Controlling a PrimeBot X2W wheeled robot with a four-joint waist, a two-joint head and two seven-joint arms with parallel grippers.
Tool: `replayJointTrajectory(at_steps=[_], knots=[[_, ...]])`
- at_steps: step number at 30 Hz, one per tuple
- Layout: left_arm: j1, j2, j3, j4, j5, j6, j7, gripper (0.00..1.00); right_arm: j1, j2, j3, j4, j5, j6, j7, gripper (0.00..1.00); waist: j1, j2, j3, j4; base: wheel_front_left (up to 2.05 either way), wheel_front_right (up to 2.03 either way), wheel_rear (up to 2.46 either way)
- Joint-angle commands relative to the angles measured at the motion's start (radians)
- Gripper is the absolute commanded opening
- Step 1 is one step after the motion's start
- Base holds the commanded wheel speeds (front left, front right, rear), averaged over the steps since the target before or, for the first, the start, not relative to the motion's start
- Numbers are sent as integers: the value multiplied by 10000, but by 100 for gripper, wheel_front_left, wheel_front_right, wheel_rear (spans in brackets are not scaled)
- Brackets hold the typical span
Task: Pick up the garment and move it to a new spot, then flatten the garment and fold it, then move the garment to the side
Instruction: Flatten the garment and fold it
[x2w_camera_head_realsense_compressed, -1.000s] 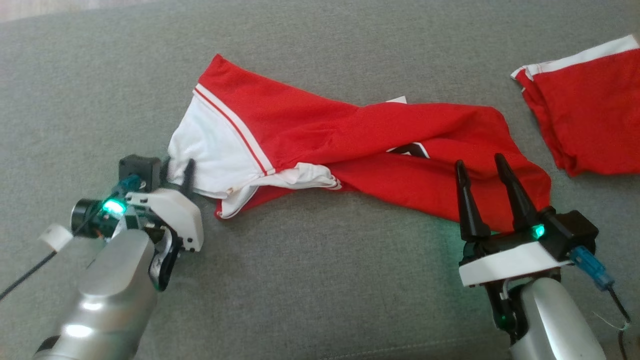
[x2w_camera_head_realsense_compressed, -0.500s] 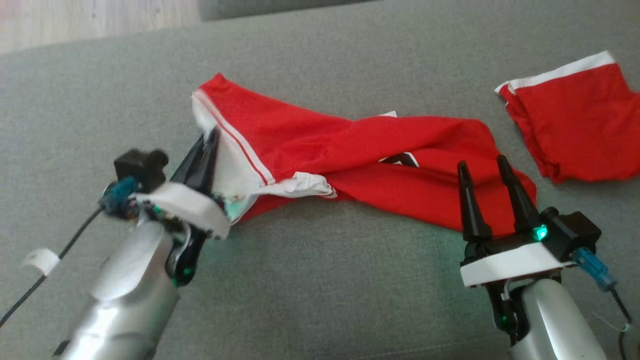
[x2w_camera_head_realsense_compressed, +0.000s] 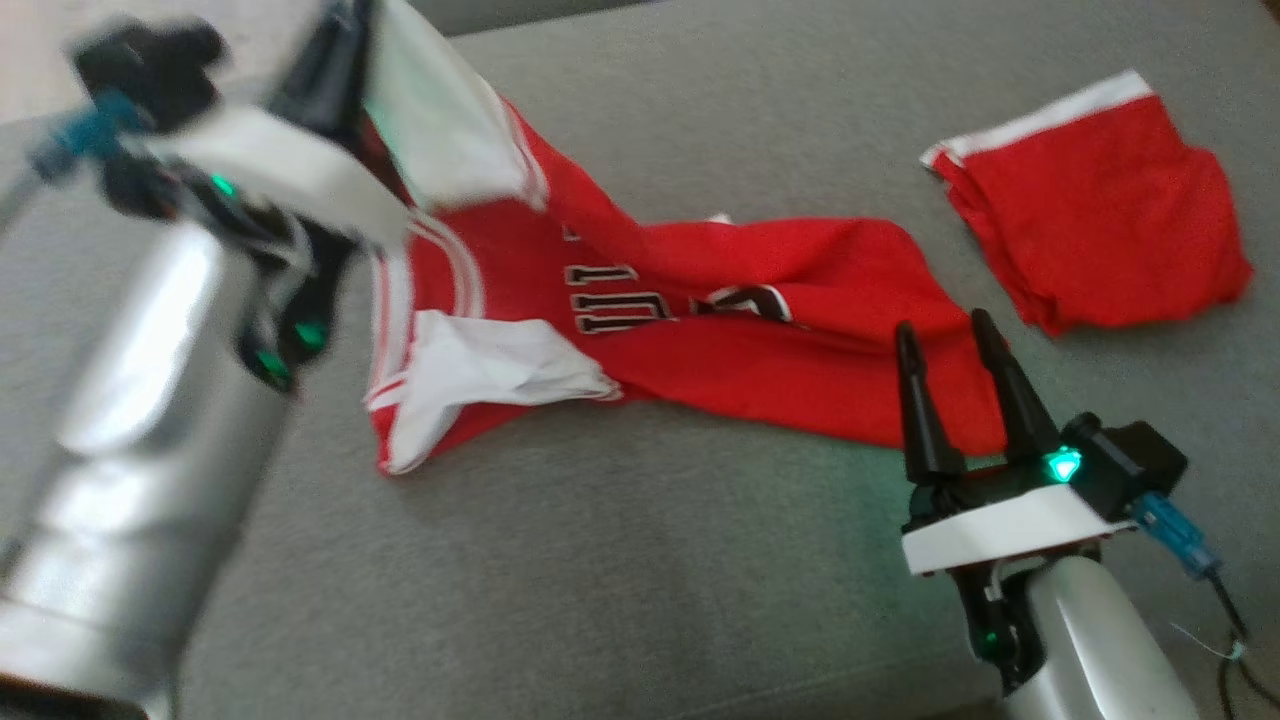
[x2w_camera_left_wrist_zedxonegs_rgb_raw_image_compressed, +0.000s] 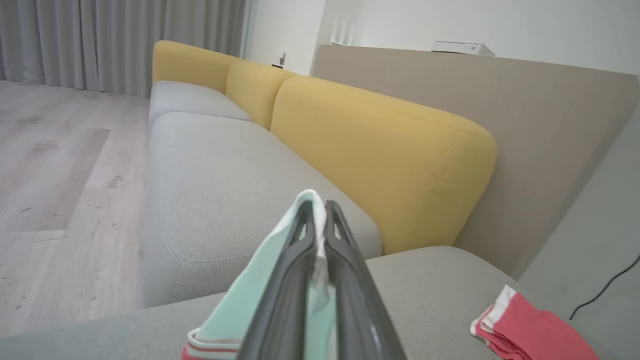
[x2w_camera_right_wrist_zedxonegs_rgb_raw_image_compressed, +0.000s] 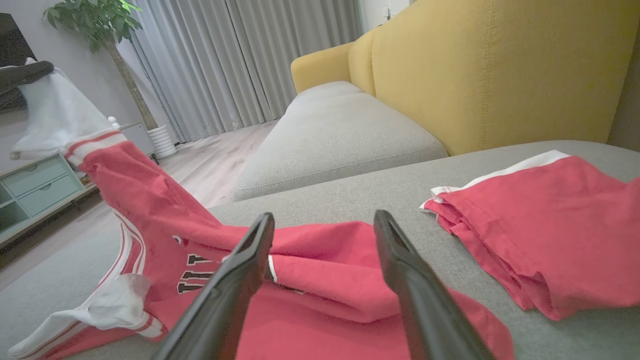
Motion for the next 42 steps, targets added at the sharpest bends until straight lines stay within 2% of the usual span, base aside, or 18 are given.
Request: replayJointTrajectory(at_steps=[1,8,14,15,16,22,30,38,42], knots=[[-826,572,497,-6,155,180,146,0,-442,-29,331,-386,94,-7,-109,100,1,0,366,-435,0,0,0],[-2501,1092,552,1789,673,528,770,0,-757,-29,640,-535,385,-7,-109,100,1,0,1061,-1299,0,0,0],[-3944,1261,705,3789,1036,880,568,0,-945,-29,958,-628,573,-7,-109,100,1,0,1499,-1852,0,0,0],[-4134,1261,704,4063,1141,976,389,7,-960,-29,978,-641,585,-7,-109,100,1,0,1541,-1886,0,0,0],[-4276,1228,646,4322,1232,969,266,100,-968,-29,987,-650,586,-7,-109,100,1,0,1564,-1902,0,0,0],[-4589,754,164,5433,1596,349,-863,100,-935,-29,826,-624,411,-7,-109,100,1,0,1389,-1456,0,0,0],[-3468,168,-511,5578,1838,-576,-2370,100,-786,-29,322,-466,-118,-7,-109,100,1,0,506,-140,0,0,0],[-696,-207,-855,4422,1706,-751,-3199,100,-319,-29,-284,-246,-631,-7,-109,100,1,0,-449,1355,0,0,0],[1235,-178,-808,3509,1644,-374,-3319,100,-50,-29,-481,-193,-662,-7,-109,100,1,0,-715,1769,0,0,0]])
